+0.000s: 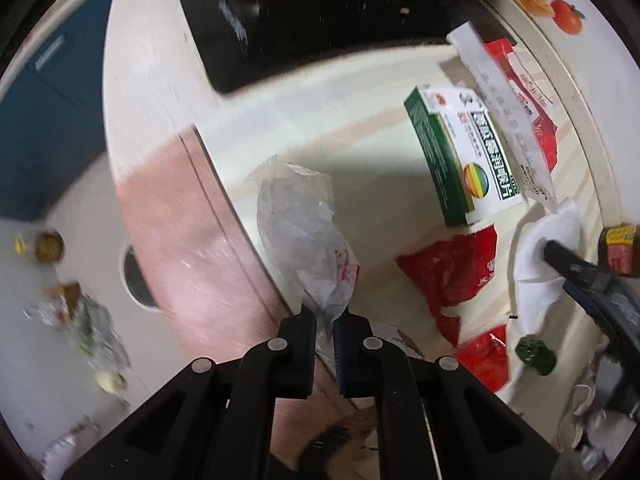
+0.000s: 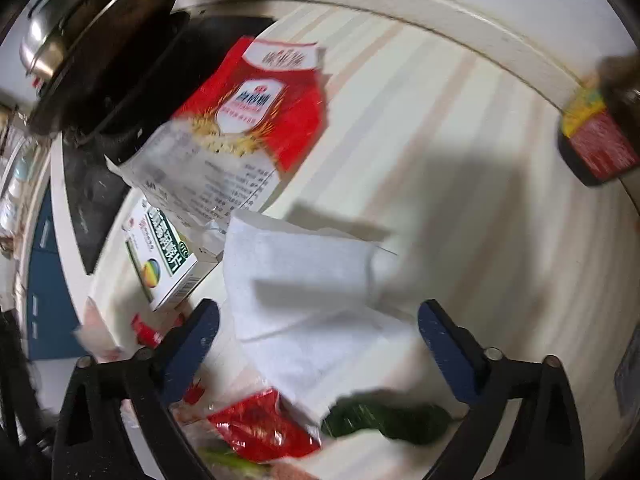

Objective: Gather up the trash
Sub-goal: 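Grasp the clear plastic bag with the left tool while the right grasps the white tissue, then carry the bag and tissue to the grey bin and release both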

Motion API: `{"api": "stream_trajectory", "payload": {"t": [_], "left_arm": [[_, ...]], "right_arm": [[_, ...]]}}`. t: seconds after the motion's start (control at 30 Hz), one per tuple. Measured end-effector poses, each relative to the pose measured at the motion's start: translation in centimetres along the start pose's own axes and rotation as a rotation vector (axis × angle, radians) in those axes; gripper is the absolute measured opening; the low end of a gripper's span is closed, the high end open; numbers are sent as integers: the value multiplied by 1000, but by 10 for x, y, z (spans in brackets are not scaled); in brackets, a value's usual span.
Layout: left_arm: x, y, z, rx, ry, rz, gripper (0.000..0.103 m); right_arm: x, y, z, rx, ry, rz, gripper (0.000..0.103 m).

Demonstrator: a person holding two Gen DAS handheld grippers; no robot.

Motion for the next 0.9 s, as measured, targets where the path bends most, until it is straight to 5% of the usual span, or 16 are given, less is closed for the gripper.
{"api": "stream_trajectory", "payload": {"t": [0.1, 0.13, 0.23, 0.7, 0.9], "left_arm": [[-15, 3, -1, 15, 40, -10, 4], [-20, 6, 0, 19, 53, -10, 4], [-44, 17, 5, 43, 116, -4, 3], [-175, 41, 6, 180, 415, 32, 3], [-211, 11, 21, 183, 508, 4, 3]], "right_arm": [[8, -7, 2, -26, 29, 58, 43], [6, -9, 4, -34, 44, 68, 20], [-5, -4, 14, -7, 73, 28, 6], [-118, 1, 43, 28, 311, -78, 4], [-153, -28, 57, -27, 350, -127, 4]]}}
Point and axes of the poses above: each gripper's, at about its wrist camera, not at the fingertips, and x roughly the way its jaws point, y to its right, z to its underside, the point moved 3 cm from there along x, roughly the way its jaws point, and after that the axes turned 13 degrees about -y, right-handed, at the moved point
